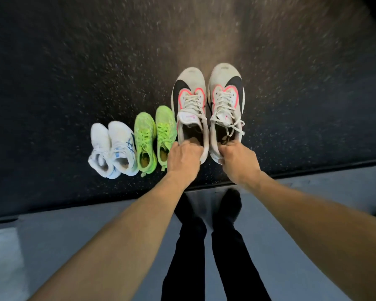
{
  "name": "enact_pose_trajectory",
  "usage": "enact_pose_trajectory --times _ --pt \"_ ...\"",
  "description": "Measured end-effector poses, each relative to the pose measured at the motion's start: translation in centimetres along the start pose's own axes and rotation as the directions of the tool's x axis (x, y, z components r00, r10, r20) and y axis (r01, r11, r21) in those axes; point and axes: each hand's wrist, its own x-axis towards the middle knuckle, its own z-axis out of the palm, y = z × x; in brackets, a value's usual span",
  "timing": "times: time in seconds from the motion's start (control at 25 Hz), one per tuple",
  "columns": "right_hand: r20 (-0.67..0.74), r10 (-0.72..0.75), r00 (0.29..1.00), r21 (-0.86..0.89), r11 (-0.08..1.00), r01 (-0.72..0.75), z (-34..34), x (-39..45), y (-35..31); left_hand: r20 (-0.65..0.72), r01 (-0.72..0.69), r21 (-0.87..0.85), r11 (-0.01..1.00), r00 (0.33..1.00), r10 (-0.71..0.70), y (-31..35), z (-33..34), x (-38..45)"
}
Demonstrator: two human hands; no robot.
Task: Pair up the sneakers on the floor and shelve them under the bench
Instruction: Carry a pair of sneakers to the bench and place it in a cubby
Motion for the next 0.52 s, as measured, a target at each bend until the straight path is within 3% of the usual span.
enact_pose_trajectory --times 0.32,0.52 --pt "-0.120 -0.067 0.991 -0.032 0.998 0.063 -18.9 -15.1 -8.1 -0.122 -0.031 0.058 0.998 0.992 0.038 2.9 -20.3 -14.3" --pt "-0.210 -0.069 0.975 -0.031 0.997 0.064 -25.2 -23.5 -11.2 -0.182 -0.050 0.109 0.993 0.981 0.069 5.1 -27.7 -22.0"
